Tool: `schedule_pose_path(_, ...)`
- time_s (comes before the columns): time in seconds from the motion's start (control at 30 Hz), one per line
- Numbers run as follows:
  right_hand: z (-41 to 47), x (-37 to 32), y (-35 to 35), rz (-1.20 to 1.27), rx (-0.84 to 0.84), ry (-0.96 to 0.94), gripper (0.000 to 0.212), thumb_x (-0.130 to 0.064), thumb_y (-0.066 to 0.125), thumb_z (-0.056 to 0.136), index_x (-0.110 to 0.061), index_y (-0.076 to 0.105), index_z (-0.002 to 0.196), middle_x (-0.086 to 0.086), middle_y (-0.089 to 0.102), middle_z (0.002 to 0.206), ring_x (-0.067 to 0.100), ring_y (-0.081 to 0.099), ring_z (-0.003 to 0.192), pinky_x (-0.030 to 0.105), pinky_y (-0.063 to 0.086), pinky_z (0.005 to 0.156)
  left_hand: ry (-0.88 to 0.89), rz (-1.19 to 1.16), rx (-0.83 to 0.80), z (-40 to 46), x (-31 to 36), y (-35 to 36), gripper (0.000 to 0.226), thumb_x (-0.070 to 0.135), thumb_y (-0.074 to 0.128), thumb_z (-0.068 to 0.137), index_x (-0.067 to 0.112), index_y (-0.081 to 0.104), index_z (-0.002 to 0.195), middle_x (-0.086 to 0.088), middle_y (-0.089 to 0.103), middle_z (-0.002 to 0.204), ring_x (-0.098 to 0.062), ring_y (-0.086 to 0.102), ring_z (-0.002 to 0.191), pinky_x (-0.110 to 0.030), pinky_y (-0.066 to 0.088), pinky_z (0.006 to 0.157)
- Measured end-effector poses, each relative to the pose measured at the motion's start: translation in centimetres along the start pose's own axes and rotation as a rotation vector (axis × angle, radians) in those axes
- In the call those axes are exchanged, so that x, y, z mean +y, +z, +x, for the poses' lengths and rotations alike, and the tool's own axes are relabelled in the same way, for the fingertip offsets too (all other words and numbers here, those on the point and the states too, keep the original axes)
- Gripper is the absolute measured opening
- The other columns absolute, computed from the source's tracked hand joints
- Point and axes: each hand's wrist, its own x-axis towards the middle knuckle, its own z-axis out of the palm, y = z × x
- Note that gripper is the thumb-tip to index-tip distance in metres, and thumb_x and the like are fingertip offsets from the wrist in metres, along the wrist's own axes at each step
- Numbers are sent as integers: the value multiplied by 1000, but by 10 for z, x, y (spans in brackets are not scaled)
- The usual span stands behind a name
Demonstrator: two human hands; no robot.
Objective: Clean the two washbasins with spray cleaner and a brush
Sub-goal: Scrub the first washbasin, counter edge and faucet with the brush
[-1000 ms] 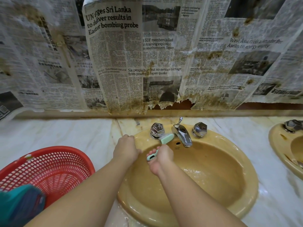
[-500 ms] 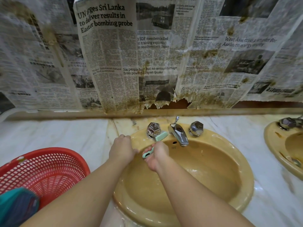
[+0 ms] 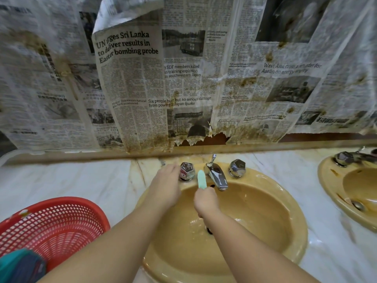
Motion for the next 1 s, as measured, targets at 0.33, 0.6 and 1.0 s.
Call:
schedule_pose_path(0.33,1,-7,2,-208,113,-85,23,-8,43,101,-3,62,112,15,67,114,33,65,104,30,45,71,144,84,-122,12,14,16,70,-4,41,97,17,23,161,2,20,168,-21,21,152,-39,19,125)
schedule_pose_path(0.6,-5,41,-21,-336,116,-217,30,-28,35,108,-17,61,116,7,65,95,31,60,86,35,42,66,37,-46,-193,10,36,3,71,0,50,90,14,32,157,-3,28,165,-22,22,152,-42,17,123)
schedule_pose_path(1.0,-28,92,-145,-419,119,-139,26,-41,45,94,-22,61,86,-2,62,74,24,59,73,33,44,60,12,-301,-102,2,97,3,40,16,50,96,27,68,130,10,63,136,-13,53,128,-32,36,110)
